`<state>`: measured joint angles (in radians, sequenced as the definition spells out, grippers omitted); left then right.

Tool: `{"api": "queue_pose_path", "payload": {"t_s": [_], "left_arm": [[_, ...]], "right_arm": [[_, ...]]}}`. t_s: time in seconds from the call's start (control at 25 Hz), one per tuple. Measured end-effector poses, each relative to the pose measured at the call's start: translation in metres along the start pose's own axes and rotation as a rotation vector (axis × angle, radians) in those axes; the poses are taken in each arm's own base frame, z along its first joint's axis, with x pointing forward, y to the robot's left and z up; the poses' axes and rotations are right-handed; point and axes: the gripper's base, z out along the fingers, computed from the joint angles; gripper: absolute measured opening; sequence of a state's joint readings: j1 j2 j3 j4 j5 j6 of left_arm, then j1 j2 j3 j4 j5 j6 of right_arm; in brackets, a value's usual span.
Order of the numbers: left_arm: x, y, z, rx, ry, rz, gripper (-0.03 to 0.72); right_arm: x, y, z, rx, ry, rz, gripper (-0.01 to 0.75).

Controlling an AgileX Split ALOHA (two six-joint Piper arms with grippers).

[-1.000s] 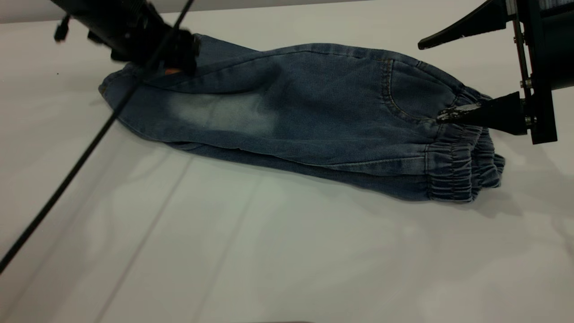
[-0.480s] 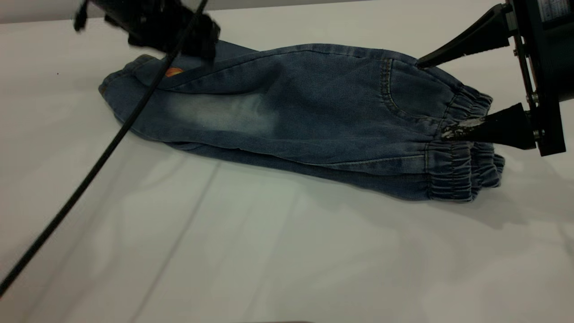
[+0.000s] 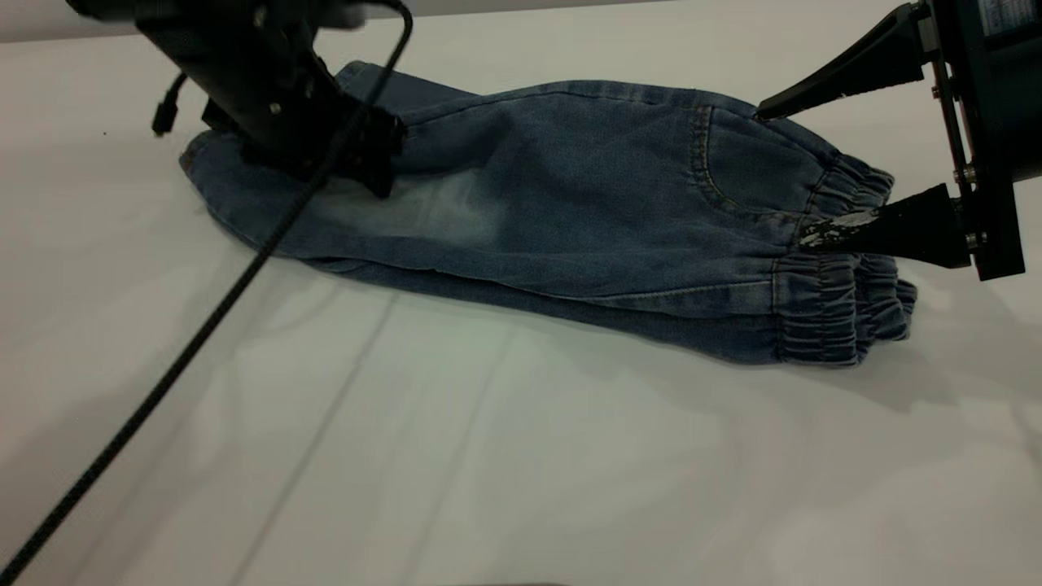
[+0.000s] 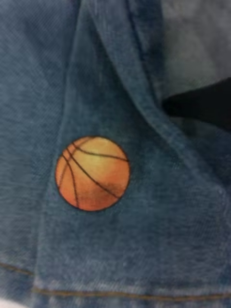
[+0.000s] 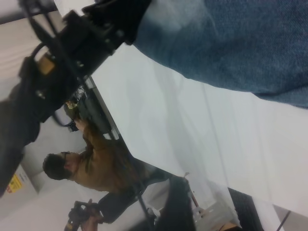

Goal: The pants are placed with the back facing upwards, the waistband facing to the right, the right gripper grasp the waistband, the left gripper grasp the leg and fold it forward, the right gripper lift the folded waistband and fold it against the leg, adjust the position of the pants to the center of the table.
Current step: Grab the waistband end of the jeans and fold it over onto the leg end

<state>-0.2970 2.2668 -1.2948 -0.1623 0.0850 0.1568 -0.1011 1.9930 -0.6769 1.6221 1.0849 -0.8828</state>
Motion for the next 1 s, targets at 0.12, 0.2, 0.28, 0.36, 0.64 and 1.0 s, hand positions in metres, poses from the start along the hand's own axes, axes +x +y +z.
{"api": "queue_pose_path", "payload": {"t_s": [0.12, 0.2, 0.28, 0.36, 0.64, 1.0], "left_arm": [[-0.002, 0.001, 0.004, -0.009, -0.046, 0.000, 0.486], [-0.005, 0.001, 0.006, -0.018, -0.102, 0.001, 0.486], [-0.009, 0.002, 0.008, -0.029, -0.164, 0.002, 0.485], [-0.015, 0.003, 0.007, -0.040, -0.232, 0.002, 0.485], [-0.032, 0.005, 0.001, -0.076, -0.440, 0.019, 0.485], [-0.035, -0.002, -0.012, -0.037, -0.351, 0.140, 0.485]], "right_arm": [[0.000, 0.000, 0.000, 0.000, 0.000, -0.001, 0.554], [0.000, 0.000, 0.000, -0.001, 0.000, -0.003, 0.554], [0.000, 0.000, 0.000, -0.002, -0.001, -0.008, 0.554], [0.000, 0.000, 0.000, -0.002, -0.001, -0.009, 0.553], [0.000, 0.000, 0.000, 0.000, 0.002, -0.012, 0.542], [0.026, -0.015, 0.021, 0.155, 0.078, -0.035, 0.542]]}}
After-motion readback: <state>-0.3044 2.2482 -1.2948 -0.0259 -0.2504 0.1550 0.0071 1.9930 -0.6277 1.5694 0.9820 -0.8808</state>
